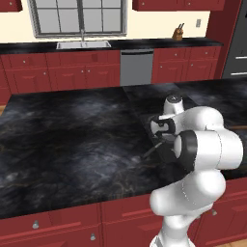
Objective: Place both pans onto different burners. Then place the potato and the chicken drumstick on different pans.
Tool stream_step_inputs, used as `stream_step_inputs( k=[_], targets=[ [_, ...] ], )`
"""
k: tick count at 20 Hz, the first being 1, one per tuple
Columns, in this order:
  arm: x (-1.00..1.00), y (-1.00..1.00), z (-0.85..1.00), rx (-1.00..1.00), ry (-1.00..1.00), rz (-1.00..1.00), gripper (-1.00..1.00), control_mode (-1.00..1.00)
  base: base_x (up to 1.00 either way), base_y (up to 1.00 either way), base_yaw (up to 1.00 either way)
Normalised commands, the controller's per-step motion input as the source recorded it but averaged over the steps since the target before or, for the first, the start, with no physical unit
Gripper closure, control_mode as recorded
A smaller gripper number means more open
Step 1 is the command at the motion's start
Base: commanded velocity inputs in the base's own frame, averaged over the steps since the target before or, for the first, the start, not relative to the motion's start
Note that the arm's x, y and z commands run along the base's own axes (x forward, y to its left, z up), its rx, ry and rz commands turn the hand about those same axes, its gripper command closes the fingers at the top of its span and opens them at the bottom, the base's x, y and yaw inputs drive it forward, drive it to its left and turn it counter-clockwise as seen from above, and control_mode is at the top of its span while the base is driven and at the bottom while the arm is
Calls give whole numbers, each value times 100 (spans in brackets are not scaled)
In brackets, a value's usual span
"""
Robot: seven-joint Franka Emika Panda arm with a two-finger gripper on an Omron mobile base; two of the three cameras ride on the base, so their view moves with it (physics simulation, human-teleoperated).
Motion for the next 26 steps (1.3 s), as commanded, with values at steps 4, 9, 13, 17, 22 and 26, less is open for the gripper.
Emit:
stream_step_inputs(
  k=[4, 9, 13, 17, 22, 26],
  targets=[
    [79, -43, -37, 0, 15, 0, 100, -100, 0, 0, 0],
    [55, -43, -33, 0, 13, 0, 100, -100, 0, 0, 0],
    [13, -41, -26, 1, 7, 0, 100, -100, 0, 0, 0],
    [1, -9, -33, 0, 7, 0, 100, -100, 0, 0, 0],
    [0, -1, -33, 0, 6, 2, 100, -100, 0, 0, 0],
    [21, -12, -30, 0, 3, 0, 100, -100, 0, 0, 0]
  ],
)
